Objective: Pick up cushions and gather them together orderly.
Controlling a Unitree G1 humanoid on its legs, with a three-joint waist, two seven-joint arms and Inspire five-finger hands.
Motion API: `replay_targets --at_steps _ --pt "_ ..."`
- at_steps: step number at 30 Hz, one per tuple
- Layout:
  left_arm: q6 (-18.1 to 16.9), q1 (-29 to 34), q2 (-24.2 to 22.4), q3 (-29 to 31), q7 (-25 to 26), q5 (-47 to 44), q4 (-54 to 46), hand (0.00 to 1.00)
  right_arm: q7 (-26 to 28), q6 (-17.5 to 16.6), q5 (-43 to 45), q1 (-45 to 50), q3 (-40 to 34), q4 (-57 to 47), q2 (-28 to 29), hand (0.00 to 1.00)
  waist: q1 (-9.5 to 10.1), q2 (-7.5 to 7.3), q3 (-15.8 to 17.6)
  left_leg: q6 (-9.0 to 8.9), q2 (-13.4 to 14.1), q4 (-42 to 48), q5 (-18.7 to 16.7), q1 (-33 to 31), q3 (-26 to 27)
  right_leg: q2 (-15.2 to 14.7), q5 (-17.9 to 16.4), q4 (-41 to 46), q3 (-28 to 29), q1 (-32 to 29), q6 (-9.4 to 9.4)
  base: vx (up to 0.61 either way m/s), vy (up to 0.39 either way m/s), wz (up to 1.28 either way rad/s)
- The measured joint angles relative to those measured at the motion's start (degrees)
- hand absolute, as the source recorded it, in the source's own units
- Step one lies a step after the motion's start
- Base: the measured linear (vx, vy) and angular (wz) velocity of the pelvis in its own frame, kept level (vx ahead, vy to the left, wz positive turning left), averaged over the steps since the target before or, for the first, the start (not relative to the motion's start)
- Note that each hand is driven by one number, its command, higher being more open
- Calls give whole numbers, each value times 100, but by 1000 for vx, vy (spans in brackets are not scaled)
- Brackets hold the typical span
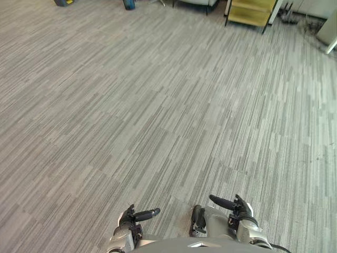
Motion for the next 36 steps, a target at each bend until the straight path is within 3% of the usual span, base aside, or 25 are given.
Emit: replay_targets --at_steps 3,4,6,8,10,11,13,15,16,17,18,19,20,21,22,23,25,27,28,29,30,31,32,34,36 --pt "-15 28 -33 130 15 -6 -202 100 -40 -7 13 141 8 -96 5 100 44 58 41 -108 179 1907 -191 -903 43 294 3 -529 43 707 -63 428 -256 -9" --pt "-23 52 35 106 14 -4 -286 100 -76 3 26 151 45 -86 35 100 86 -29 73 -134 121 2259 -368 -1313 154 385 4 -856 116 1095 -82 468 -208 -23" --pt "-32 48 72 58 2 -13 -416 100 -95 3 55 132 115 -75 69 100 142 -91 88 -85 -50 1991 -724 -1854 391 448 55 -1314 253 1556 -84 404 -136 -27" --pt "-108 21 29 45 -4 -21 -540 100 -107 1 244 101 107 -58 76 100 262 -140 119 -73 -548 472 -995 -2295 666 417 70 -1755 416 2030 -47 378 -35 -31" --pt "-144 16 -2 51 -6 -24 -616 100 -106 0 242 36 107 -50 125 100 334 -180 152 -33 -954 -1227 -710 -2366 666 333 35 -2065 590 2307 -5 433 49 -52" --pt "-146 11 -28 116 -1 -65 -707 100 -107 -2 243 -37 129 -48 177 100 443 -238 177 -17 -1208 -2307 237 -2394 661 238 -37 -2302 872 2522 44 482 71 -81" --pt "-145 -10 -5 107 7 -69 -703 100 -100 -2 243 -91 191 -28 238 100 534 -313 152 98 -1343 -2548 893 -2301 710 94 -81 -2381 1140 2584 148 546 62 -63" --pt "-141 -85 139 31 -21 -71 -669 100 -81 25 240 -170 226 22 345 100 449 -518 231 410 -1396 -2283 711 -2230 789 -94 99 -2220 1408 2588 425 621 59 -21" --pt "-156 -62 154 198 -19 -81 -760 100 -86 29 236 -154 201 1 472 100 557 -537 246 578 -1297 -1157 247 -2583 1031 -32 327 -1869 1738 2657 585 411 96 -24" --pt "-163 -45 176 190 -19 -63 -749 100 -93 21 237 -55 189 -28 517 100 552 -616 163 488 -1407 -1090 84 -2630 1069 -81 312 -1657 1771 2641 603 461 150 -21" --pt "-155 24 205 85 -6 -45 -716 100 -92 19 236 141 133 -45 498 100 519 -606 13 704 -1463 -1538 290 -2434 1099 -57 270 -1059 1733 2508 694 391 183 -22" --pt "-144 158 200 18 -7 -84 -716 100 -74 29 233 204 133 -50 477 100 568 -542 -93 550 -1357 -1667 -63 -2158 1180 8 215 -106 1699 2227 807 465 160 -37" --pt "-115 127 396 -66 -15 -65 -654 100 -65 -3 227 151 135 -75 524 100 535 -795 -105 549 -1520 -1711 -435 -1827 1293 -297 579 1583 1568 1533 1483 572 110 -49" --pt "-93 72 465 -147 -8 -62 -544 100 -56 -23 226 114 133 -100 496 100 472 -800 -57 550 -1525 -1691 -644 -1575 1309 -520 976 2582 1345 1125 1729 429 38 -31" --pt "-56 23 463 -172 1 -64 -426 100 -35 -71 218 125 128 -104 452 100 434 -749 -22 540 -1513 -1709 -784 -1302 1310 -741 844 3143 1063 862 1452 455 19 -24" --pt "-18 33 442 -227 8 -66 -353 100 -1 -45 209 142 108 -148 384 100 357 -676 3 519 -1468 -1846 -933 -886 1323 -1028 516 3592 657 544 992 292 6 -15" --pt "-20 51 393 -361 10 -69 -317 100 3 -98 168 112 114 -217 256 100 289 -457 60 392 -1228 -2232 -1056 -159 1362 -1184 123 3271 67 -21 654 621 -49 -18" --pt "-14 59 385 -399 6 -64 -228 100 5 -130 121 79 112 -192 207 100 279 -430 71 357 -1056 -2588 -1050 315 1393 -1135 -20 2436 -236 -361 592 540 -115 -5" --pt "-16 56 376 -441 6 -66 -206 100 2 -139 113 74 110 -165 193 100 239 -462 71 354 -936 -2862 -1048 632 1390 -1005 61 1324 -330 -651 655 449 -155 21" --pt "-18 54 379 -503 6 -64 -183 100 -2 -137 114 64 111 -85 173 100 153 -511 73 351 -896 -3083 -1050 870 1335 -867 388 137 -203 -797 790 598 -252 34" --pt "-19 73 386 -549 6 -62 -138 100 10 -119 168 65 78 -81 171 100 104 -542 60 300 -912 -3199 -1079 1007 1269 -783 968 -352 -47 -844 795 768 -339 41" --pt "-15 65 347 -565 17 -61 -67 100 1 -99 176 24 76 10 93 100 6 -474 28 269 -778 -3278 -1096 1184 1094 -549 1424 -499 67 -716 361 804 -382 1" --pt "-16 38 288 -560 -8 -11 -15 100 3 -100 115 -117 86 139 33 100 87 -307 -25 128 -605 -3102 -951 1141 898 -362 1148 -285 114 -741 234 676 -325 -17" --pt "-14 43 197 -538 4 10 -7 100 5 -97 111 -115 -65 152 71 100 69 -238 -44 -92 -509 -2613 -777 1071 640 -307 771 -52 72 -626 134 507 -265 -5" --pt "-18 18 118 -342 -19 84 -69 100 16 -20 123 41 -151 82 69 100 -11 -154 -54 -90 -357 -809 -334 406 220 -214 434 -248 -123 -99 119 550 -301 42"
